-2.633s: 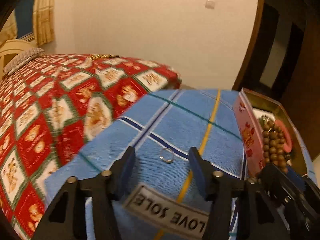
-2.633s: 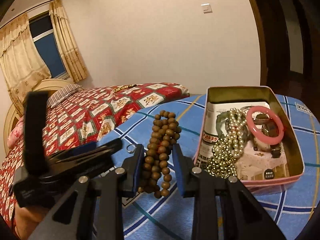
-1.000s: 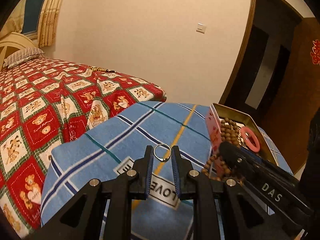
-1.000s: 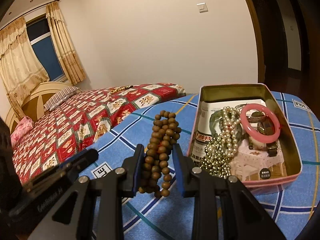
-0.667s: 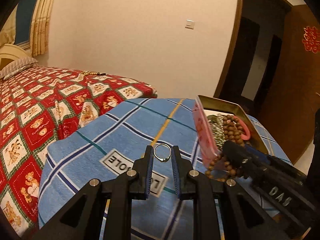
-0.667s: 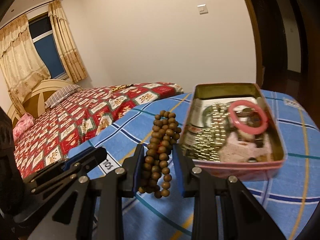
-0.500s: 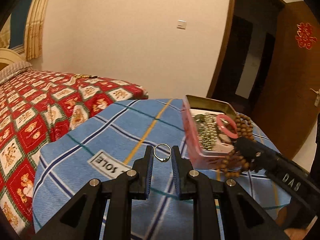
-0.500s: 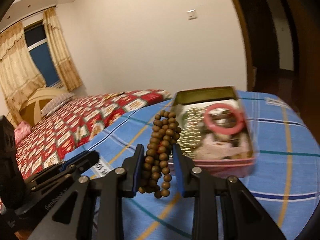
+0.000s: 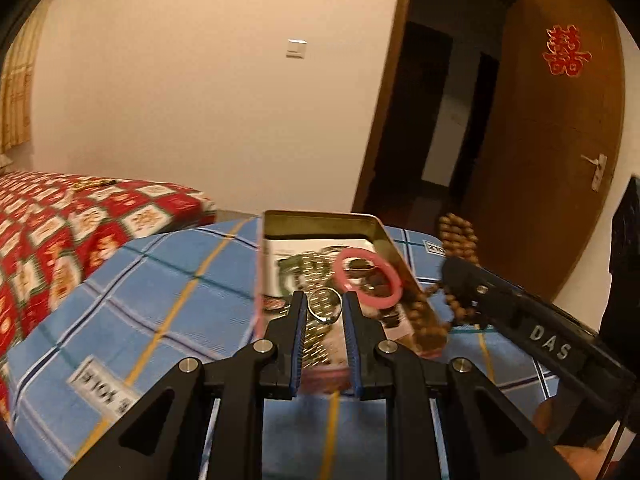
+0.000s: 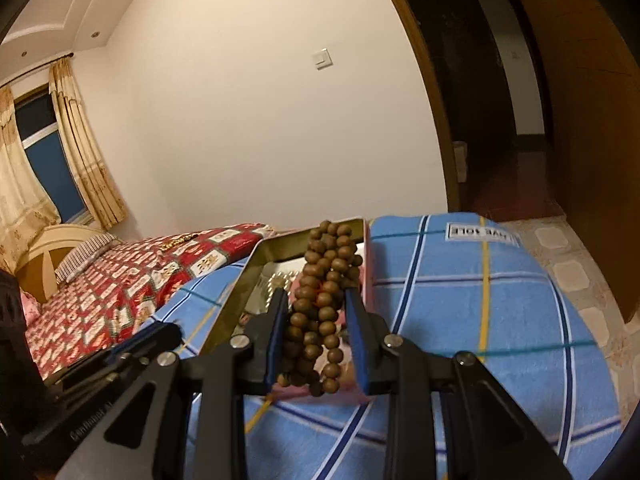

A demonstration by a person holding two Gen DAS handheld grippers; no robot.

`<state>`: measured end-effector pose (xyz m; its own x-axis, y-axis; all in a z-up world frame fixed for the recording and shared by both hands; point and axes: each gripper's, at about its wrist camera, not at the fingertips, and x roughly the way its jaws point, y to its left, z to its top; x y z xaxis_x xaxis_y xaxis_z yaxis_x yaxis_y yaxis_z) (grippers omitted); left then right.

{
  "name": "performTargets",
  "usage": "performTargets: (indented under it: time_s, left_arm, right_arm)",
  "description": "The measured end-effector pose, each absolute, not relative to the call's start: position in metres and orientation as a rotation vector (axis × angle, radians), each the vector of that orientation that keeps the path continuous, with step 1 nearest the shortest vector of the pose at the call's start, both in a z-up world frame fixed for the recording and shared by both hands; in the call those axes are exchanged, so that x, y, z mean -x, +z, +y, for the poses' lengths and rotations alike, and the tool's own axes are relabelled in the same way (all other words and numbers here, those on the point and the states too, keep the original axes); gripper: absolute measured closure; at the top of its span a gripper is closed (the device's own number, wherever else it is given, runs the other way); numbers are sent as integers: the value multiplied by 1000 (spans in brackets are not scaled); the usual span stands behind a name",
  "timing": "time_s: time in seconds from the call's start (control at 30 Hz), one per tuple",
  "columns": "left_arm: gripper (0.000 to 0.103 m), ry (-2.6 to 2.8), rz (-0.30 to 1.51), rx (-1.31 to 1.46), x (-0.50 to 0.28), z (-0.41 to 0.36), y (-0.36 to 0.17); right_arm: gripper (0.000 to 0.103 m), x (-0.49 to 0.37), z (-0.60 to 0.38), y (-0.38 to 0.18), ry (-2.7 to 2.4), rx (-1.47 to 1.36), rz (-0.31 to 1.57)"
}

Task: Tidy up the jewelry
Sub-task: 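Lower the bead bracelet and ring into the tin and open both tools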

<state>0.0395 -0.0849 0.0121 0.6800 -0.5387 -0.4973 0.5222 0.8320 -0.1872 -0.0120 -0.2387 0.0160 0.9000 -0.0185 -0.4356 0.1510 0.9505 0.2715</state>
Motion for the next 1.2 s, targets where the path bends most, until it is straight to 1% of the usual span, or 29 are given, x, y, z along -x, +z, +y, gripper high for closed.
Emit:
performTargets:
  time_s: [0.13,0.37,0.77,0.9,1.13,1.17,1.2]
  left_arm:
    - [85,-621,612,31,-50,-105,2]
    - [85,-642,671,-16,-55,-132,-14]
    - [84,-595,712,-16,-62,-132,-22]
    - [80,-560,708,-29,-61,-131,-22]
    - [77,-519,672,-49,-58,-129,-19]
    - [76,-507,657,-58,-58,-128,-17]
    - [71,-488,637,-68,-57,-127,-15]
  right_arm:
    - [71,-5,-242,14,-103,-273,455]
    - [71,-10,-251,6,-96,-248,487]
    - [71,-15,-250,1,-78,-232,513]
    - [71,-16,-251,0,-81,-240,517]
    - [71,-18,-251,-2,-85,-236,528]
    - [71,-18,-251,-3,-86,-234,530]
    - [71,-19,-251,-3,-88,-230,531]
